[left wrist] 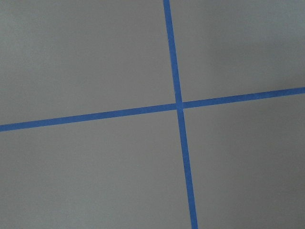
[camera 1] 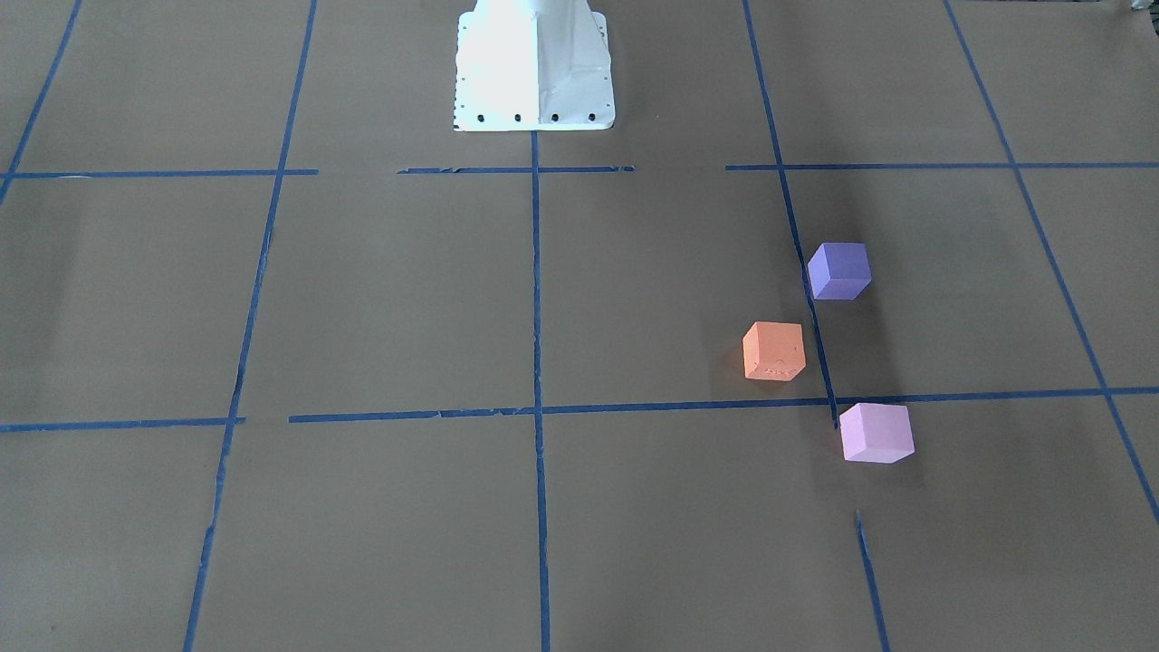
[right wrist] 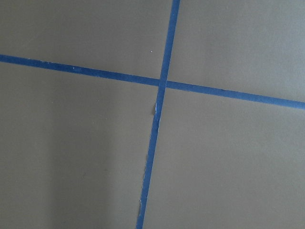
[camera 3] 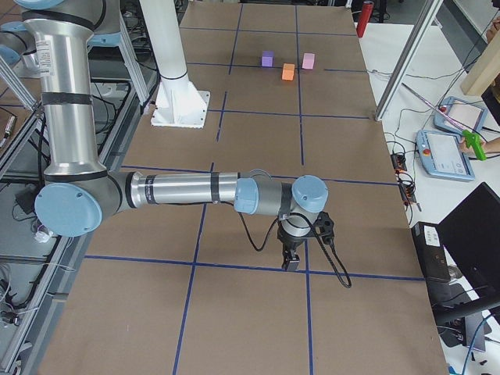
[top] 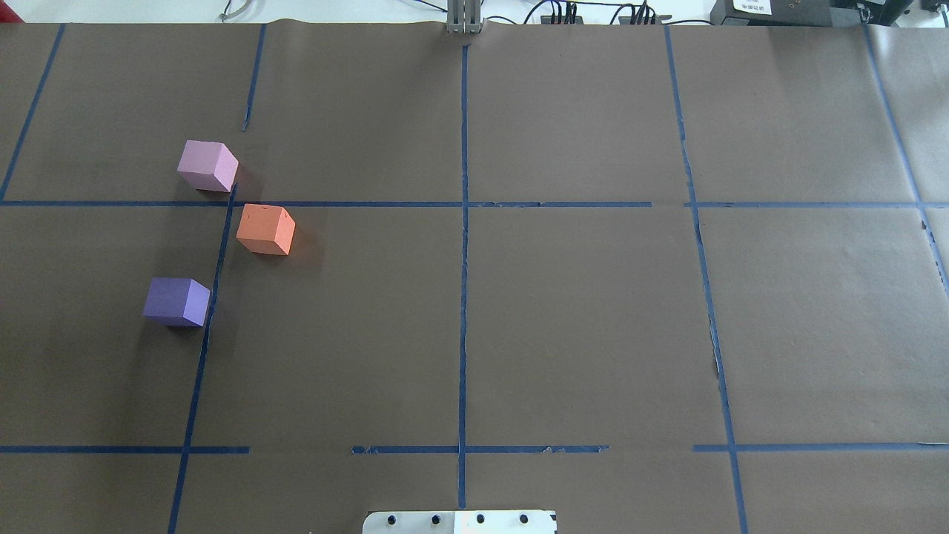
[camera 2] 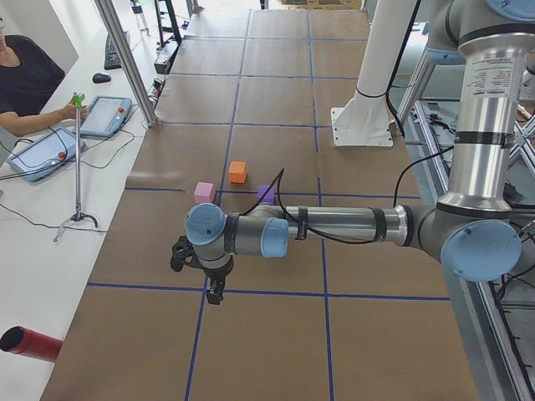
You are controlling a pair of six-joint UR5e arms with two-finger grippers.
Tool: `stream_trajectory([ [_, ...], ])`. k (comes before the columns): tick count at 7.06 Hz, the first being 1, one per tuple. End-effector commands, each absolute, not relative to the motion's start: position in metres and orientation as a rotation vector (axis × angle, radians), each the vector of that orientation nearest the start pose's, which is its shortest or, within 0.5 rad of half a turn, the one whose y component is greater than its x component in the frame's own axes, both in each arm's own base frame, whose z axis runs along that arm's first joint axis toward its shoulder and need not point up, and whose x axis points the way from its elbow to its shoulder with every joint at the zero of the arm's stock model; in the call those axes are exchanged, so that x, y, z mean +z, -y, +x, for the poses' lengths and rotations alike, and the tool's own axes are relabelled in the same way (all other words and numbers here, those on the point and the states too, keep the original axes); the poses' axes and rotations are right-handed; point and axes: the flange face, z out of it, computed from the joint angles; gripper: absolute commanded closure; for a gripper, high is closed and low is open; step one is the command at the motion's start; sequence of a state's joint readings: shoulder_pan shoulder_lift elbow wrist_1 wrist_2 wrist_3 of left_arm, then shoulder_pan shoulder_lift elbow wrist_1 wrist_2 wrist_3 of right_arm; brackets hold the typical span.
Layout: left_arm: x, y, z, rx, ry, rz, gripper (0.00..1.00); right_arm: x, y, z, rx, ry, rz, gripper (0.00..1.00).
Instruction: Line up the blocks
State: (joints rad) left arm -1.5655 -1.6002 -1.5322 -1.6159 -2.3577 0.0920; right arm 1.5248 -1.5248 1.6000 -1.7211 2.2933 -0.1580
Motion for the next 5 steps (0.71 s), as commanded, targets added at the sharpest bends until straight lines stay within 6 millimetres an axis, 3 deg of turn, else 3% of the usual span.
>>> stream_trajectory([
  [1, 0.657, 0.508, -0.06, 0.107, -0.783, 0.069, 0.0, 0.64, 0.507, 0.044, -0.168, 0.726, -0.031, 0.0],
  [4, 0.639, 0.513, -0.059, 0.106, -0.784, 0.096, 0.0, 0.64, 0.507, 0.044, -0.168, 0.726, -0.031, 0.0],
  [5, 0.601, 0.516, -0.054, 0.053, -0.797, 0.11, 0.0, 0.64, 0.507, 0.044, -0.168, 0.726, -0.031, 0.0],
])
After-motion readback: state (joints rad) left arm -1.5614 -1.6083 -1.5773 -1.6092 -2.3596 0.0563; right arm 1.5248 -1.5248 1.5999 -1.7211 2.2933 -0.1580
